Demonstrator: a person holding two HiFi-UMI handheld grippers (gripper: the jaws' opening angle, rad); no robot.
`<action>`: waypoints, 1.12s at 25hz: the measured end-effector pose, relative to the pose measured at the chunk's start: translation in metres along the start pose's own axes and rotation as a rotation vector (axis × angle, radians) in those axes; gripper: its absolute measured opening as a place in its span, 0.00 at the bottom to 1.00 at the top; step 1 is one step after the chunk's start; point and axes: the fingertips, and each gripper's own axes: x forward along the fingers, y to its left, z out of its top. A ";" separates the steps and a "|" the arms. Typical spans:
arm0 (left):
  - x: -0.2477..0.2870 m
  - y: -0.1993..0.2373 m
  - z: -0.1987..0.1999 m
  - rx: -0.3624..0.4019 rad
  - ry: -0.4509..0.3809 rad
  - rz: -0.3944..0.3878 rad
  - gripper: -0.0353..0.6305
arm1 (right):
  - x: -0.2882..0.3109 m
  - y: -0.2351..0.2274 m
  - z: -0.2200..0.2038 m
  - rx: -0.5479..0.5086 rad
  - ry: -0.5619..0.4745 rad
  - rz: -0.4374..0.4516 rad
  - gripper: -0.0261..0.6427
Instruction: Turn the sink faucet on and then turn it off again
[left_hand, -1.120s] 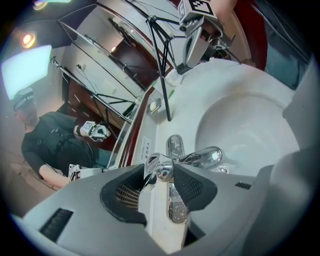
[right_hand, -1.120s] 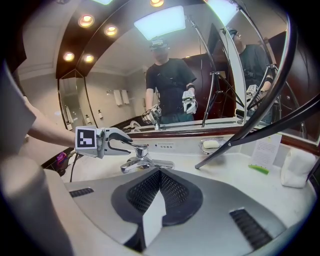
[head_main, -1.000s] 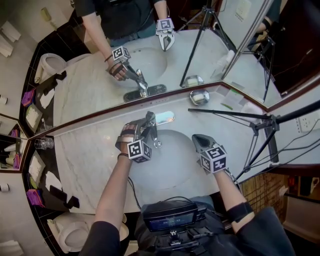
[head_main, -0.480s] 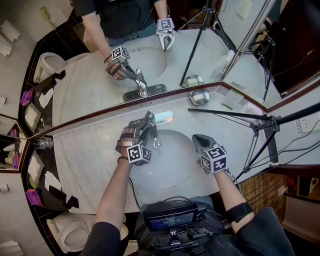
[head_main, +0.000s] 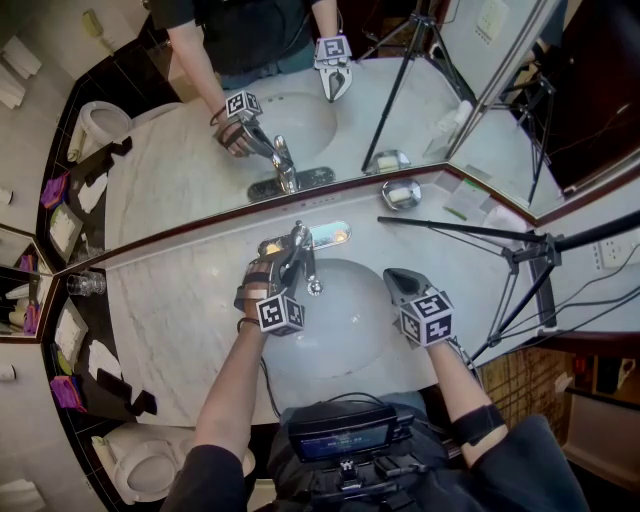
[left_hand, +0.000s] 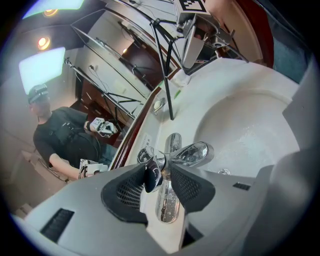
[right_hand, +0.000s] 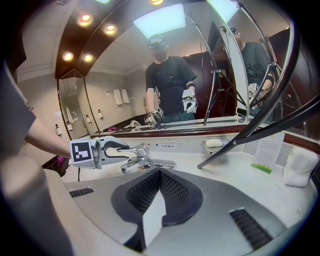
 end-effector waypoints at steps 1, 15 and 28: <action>0.000 -0.001 -0.001 0.000 0.000 0.004 0.27 | 0.000 0.000 0.000 -0.001 0.000 0.000 0.07; -0.001 -0.005 -0.003 -0.036 0.000 0.063 0.27 | -0.003 0.002 0.006 -0.010 -0.007 0.000 0.07; -0.015 0.005 0.006 -0.124 0.009 0.032 0.26 | -0.004 0.008 0.015 -0.031 -0.026 0.024 0.07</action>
